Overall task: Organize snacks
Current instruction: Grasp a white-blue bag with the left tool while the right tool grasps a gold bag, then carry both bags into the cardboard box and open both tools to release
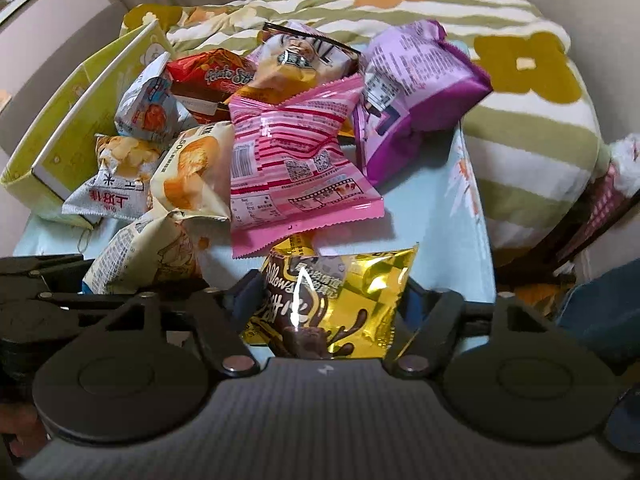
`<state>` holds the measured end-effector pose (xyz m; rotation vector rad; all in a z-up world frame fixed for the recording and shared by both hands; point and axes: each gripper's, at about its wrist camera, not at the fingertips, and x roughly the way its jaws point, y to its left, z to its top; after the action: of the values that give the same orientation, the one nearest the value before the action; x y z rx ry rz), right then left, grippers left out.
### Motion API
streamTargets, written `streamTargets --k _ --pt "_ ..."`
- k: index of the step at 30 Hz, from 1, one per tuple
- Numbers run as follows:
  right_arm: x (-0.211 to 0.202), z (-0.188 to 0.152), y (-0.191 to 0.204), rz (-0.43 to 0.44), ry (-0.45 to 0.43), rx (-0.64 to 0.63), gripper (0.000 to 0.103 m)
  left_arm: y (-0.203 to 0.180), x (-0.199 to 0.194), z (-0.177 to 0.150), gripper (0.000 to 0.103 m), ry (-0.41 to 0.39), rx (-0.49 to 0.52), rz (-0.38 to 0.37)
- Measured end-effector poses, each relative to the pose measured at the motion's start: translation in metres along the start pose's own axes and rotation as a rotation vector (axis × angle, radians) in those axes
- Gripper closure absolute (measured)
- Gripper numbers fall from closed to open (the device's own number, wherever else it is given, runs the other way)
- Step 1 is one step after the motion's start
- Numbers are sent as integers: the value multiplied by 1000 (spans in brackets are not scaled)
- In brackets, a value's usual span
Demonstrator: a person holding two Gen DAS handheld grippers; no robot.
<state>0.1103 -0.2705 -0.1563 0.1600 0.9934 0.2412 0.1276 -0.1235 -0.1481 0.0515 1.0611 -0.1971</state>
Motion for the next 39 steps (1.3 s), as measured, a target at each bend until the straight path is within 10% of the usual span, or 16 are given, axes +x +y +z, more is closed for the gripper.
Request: streamTargets --k 25,39 --pt "-76 7 14 40 -176 37 62 14 -98 10 54 -231 -64 -3" --pt "-115 93 111 250 -349 -113 62 132 -178 53 54 -428 -197 200"
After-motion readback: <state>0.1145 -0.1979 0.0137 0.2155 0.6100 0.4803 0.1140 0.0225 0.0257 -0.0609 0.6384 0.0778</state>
